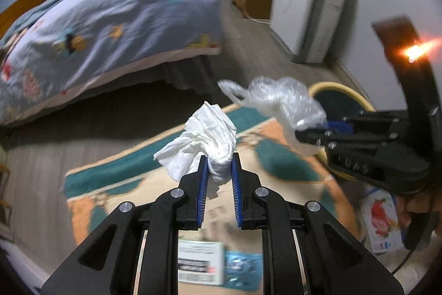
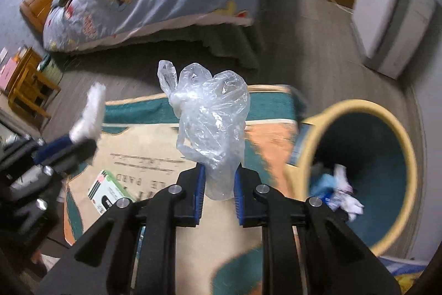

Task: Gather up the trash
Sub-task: 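Carry tissue and plastic bag over the bin and open both tools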

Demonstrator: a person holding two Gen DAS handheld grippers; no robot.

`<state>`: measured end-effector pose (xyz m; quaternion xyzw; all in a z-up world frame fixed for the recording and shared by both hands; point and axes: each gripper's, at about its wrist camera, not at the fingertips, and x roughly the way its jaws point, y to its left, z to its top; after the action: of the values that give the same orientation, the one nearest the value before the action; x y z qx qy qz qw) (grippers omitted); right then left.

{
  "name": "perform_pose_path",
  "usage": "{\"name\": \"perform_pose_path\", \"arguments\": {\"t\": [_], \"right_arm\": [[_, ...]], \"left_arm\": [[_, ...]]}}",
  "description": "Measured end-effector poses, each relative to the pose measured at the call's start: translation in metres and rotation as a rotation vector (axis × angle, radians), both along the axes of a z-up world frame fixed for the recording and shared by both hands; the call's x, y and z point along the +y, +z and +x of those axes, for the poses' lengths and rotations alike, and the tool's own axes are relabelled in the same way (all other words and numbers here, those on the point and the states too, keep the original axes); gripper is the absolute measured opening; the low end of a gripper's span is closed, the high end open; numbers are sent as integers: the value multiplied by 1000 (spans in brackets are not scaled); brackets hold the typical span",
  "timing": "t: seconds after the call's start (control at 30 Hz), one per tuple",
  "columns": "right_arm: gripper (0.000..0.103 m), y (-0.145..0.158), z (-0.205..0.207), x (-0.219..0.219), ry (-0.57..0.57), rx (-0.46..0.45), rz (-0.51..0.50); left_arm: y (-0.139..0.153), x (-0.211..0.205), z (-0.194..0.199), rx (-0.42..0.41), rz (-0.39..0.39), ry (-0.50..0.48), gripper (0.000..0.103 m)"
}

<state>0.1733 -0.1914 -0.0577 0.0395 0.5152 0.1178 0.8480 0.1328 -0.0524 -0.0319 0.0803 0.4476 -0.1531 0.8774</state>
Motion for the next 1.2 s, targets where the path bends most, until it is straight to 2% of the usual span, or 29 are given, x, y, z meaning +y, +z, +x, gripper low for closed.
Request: {"name": "perform_pose_path", "arguments": {"t": [0.3, 0.4, 0.57, 0.73, 0.9, 1.03, 1.1, 1.17, 1.2], "right_arm": [[17, 15, -22, -108, -195, -5, 25], [17, 10, -29, -137, -247, 7, 15], [17, -14, -30, -178, -317, 89, -29], [17, -34, -28, -200, -357, 154, -55], [18, -36, -22, -200, -363, 142, -51], [18, -34, -22, -203, -379, 125, -45], [20, -34, -21, -207, -390, 117, -42], [34, -33, -20, -210, -400, 115, -45], [52, -32, -20, -211, -408, 110, -45]], "left_arm": [[-13, -102, -11, 10, -34, -170, 17], [-24, -130, -14, 22, -18, -218, 17], [-44, -163, -16, 40, -2, -281, 17], [-63, -186, -21, 67, 22, -323, 17], [-75, -198, -19, 66, 37, -326, 17], [-73, -205, -12, 21, 16, -311, 17], [-68, -206, -9, -8, -22, -299, 26], [-64, -206, -8, -27, -48, -285, 59], [-63, -207, -9, -35, -50, -282, 65]]}}
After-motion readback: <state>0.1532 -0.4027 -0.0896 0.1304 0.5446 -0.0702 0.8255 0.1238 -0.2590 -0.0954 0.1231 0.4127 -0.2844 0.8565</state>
